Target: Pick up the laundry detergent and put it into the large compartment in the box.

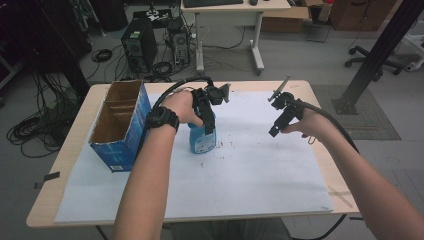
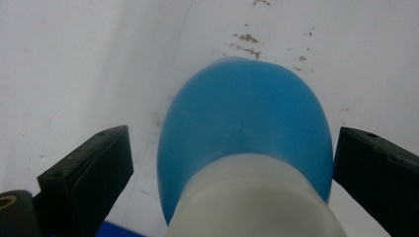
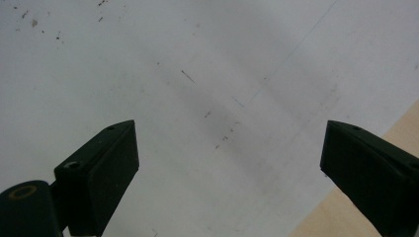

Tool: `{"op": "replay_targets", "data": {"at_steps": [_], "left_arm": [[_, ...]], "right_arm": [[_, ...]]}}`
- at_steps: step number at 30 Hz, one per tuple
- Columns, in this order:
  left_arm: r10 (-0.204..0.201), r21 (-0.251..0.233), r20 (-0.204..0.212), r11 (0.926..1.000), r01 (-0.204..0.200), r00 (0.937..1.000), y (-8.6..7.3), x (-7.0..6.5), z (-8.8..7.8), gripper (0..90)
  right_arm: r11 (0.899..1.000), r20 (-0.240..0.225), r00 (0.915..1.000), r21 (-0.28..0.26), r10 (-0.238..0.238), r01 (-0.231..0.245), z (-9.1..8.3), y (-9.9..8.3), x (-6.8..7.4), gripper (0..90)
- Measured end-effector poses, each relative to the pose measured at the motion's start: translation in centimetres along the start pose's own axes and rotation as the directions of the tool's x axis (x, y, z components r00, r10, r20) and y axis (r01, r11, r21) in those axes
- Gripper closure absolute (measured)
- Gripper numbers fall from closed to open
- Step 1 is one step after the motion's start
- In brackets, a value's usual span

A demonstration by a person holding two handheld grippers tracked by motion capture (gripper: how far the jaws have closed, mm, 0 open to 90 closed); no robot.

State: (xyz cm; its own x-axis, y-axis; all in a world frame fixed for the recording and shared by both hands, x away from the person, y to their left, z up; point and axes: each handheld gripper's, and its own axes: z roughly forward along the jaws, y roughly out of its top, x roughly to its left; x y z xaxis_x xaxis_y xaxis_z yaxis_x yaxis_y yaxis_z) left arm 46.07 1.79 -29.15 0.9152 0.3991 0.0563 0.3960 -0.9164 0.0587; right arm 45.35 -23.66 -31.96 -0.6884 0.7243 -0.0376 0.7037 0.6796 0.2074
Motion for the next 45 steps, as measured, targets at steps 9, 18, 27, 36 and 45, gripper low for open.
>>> {"op": "replay_targets", "data": {"at_steps": [9, 18, 27, 36, 45], "left_arm": [[0.013, -0.014, 0.006, 0.9998, -0.013, 0.9999, 0.06, -0.15, -0.17, 15.9], [0.011, -0.002, 0.007, 0.9999, -0.011, 0.9999, 0.21, -0.17, 0.06, 23.5], [0.008, -0.001, 0.01, 1.0, -0.008, 0.9999, 0.14, 0.09, 0.11, 36.4], [0.005, -0.007, 0.027, 1.0, -0.005, 0.9996, 0.06, 0.35, 0.08, 37.3], [0.008, 0.002, 0.031, 1.0, -0.008, 0.9995, 0.05, 0.41, 0.01, 37.6]], "right_arm": [[1.0, 0.0, 1.0, -0.008, 0.001, -0.001, -0.06, -0.02, 0.05, 7.8], [1.0, 0.004, 1.0, -0.013, 0.0, 0.0, -0.21, -0.11, -0.07, 7.8], [1.0, 0.005, 1.0, -0.015, -0.002, 0.002, -0.14, -0.1, 0.01, 7.7], [1.0, 0.007, 1.0, -0.021, -0.005, 0.005, -0.16, -0.08, 0.0, 7.7], [1.0, 0.01, 0.9999, -0.022, -0.002, 0.003, -0.23, -0.1, -0.1, 7.7]]}}
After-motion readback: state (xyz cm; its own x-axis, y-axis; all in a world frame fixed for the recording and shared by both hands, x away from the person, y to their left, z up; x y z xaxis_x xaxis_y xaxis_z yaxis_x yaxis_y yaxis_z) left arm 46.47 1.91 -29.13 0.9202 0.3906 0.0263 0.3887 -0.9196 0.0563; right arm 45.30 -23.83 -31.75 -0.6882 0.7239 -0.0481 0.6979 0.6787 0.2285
